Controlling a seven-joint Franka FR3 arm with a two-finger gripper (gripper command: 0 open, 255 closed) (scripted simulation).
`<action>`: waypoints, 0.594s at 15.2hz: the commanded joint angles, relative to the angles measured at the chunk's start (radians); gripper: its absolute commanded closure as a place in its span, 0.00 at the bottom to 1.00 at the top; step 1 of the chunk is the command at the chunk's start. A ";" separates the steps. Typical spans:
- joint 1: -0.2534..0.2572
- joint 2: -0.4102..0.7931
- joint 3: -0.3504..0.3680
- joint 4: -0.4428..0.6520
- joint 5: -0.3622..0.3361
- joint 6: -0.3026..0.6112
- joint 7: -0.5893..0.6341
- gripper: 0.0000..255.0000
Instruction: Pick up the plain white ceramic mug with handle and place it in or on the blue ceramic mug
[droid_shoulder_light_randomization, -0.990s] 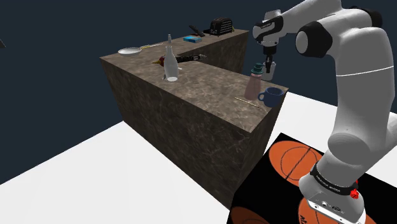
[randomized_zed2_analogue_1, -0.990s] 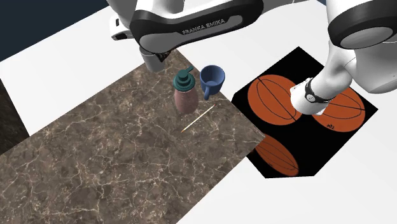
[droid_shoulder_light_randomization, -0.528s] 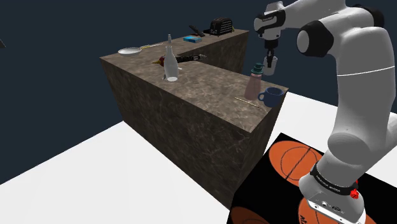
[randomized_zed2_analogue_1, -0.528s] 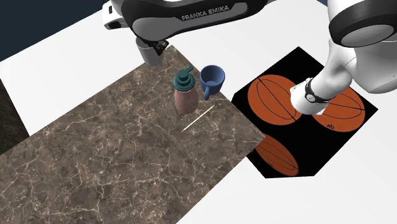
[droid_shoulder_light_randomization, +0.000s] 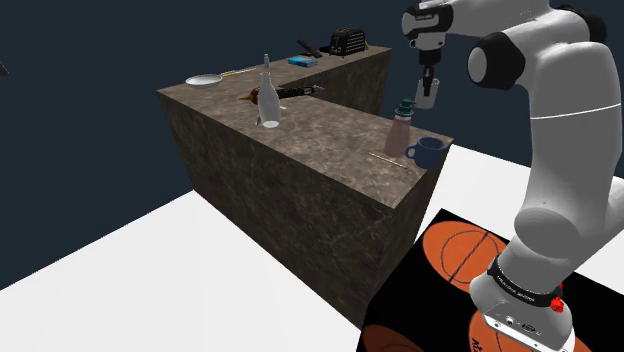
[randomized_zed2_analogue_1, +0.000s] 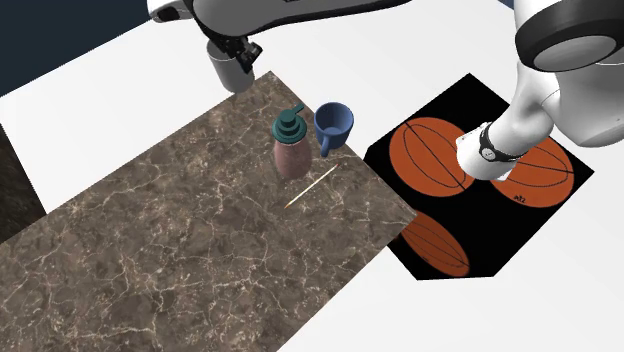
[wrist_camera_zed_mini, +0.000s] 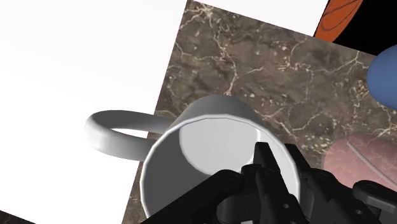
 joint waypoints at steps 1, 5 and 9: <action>-0.006 0.006 0.000 0.037 0.002 -0.032 -0.002 1.00; 0.018 -0.045 -0.006 -0.002 -0.016 -0.041 0.007 1.00; 0.120 -0.250 -0.019 -0.273 -0.102 0.032 0.072 1.00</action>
